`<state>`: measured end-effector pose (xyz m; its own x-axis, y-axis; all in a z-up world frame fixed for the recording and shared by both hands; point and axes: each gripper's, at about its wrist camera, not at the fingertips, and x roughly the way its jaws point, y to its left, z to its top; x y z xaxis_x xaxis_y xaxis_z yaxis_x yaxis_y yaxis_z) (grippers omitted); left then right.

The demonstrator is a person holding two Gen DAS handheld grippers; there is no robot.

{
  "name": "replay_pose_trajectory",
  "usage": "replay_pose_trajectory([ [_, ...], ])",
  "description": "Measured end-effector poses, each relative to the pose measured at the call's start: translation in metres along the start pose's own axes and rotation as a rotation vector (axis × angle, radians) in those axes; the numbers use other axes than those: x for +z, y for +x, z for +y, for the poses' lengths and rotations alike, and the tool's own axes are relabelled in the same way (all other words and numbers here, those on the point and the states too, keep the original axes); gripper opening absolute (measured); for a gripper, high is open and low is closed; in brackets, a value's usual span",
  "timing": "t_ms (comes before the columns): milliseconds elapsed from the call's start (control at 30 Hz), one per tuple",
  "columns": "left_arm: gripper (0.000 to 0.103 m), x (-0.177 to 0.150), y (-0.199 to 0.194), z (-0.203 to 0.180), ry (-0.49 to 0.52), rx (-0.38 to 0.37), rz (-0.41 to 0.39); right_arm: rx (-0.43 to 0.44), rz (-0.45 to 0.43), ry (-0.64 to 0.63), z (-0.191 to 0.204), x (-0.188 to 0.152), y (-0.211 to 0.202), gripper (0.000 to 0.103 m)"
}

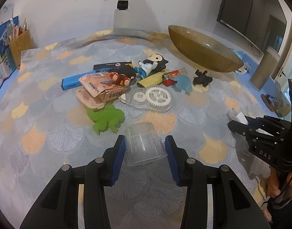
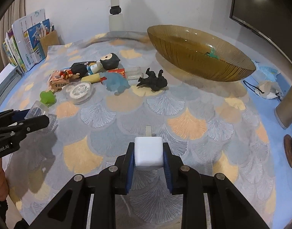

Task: Organize rigid objects
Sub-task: 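Grasp the clear plastic cup with left tool while right lifts the charger, then carry the cup and charger over the amber glass bowl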

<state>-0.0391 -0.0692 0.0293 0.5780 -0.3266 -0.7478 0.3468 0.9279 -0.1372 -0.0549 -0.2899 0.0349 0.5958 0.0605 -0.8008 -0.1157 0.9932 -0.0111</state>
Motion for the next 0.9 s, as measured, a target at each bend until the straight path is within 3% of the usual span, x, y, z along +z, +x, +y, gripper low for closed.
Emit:
replay_pose_trajectory([
  [667, 0.039, -0.002, -0.005, -0.002, 0.004, 0.027, -0.031, 0.067, -0.035, 0.048, -0.010, -0.001, -0.007, 0.026],
  [900, 0.039, 0.024, -0.024, -0.012, 0.042, -0.008, -0.075, 0.147, -0.066, 0.163, -0.036, 0.001, -0.023, 0.026],
])
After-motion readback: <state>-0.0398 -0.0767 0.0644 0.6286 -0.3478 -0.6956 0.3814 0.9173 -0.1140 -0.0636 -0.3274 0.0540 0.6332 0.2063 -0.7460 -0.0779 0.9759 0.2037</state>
